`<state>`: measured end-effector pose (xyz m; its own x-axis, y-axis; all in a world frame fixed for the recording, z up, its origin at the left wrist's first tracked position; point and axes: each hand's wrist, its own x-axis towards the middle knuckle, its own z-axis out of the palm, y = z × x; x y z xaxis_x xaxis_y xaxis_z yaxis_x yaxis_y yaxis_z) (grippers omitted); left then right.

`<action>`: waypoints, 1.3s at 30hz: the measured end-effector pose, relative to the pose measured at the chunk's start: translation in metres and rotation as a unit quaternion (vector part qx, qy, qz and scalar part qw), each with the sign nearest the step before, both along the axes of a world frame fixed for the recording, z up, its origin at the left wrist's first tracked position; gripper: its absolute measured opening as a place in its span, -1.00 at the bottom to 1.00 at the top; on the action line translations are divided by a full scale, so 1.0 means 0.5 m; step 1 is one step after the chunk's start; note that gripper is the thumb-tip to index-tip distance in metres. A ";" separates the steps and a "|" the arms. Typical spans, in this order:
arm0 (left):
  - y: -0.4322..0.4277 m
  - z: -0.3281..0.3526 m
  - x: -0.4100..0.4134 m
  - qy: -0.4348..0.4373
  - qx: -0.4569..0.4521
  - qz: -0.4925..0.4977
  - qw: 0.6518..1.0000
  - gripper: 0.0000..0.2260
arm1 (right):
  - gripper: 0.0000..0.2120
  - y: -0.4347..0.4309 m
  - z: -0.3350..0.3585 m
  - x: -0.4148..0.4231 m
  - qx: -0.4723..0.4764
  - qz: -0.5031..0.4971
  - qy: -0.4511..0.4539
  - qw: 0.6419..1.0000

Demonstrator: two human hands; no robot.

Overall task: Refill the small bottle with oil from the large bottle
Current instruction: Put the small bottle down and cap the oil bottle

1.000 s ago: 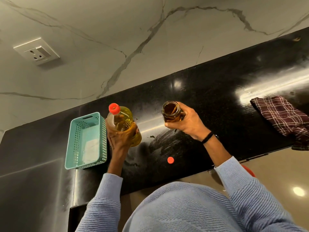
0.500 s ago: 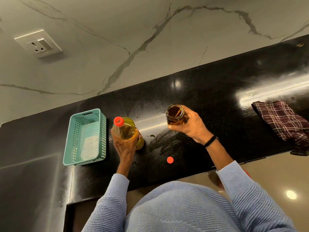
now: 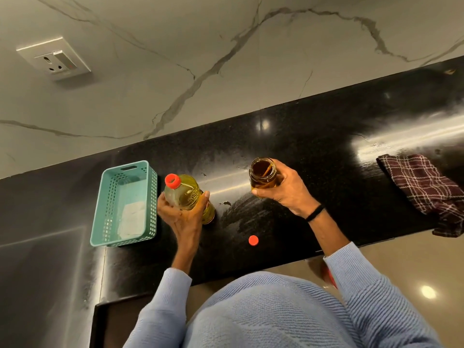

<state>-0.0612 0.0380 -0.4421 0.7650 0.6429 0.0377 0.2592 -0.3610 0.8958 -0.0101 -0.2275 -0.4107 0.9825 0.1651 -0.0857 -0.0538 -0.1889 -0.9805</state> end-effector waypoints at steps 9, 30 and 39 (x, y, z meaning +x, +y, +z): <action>-0.138 0.101 -0.102 -0.143 0.019 -0.260 0.955 -0.66 | -0.31 0.003 0.009 -0.007 -0.014 0.022 -0.006 1.000; -0.126 0.137 0.083 0.071 -0.137 -0.492 0.857 -0.50 | -0.25 -0.015 0.038 0.001 -0.029 0.085 -0.006 0.996; -0.116 0.122 0.084 0.059 -0.124 -0.500 0.855 -0.50 | -0.23 -0.020 0.030 0.015 -0.034 0.133 0.017 0.990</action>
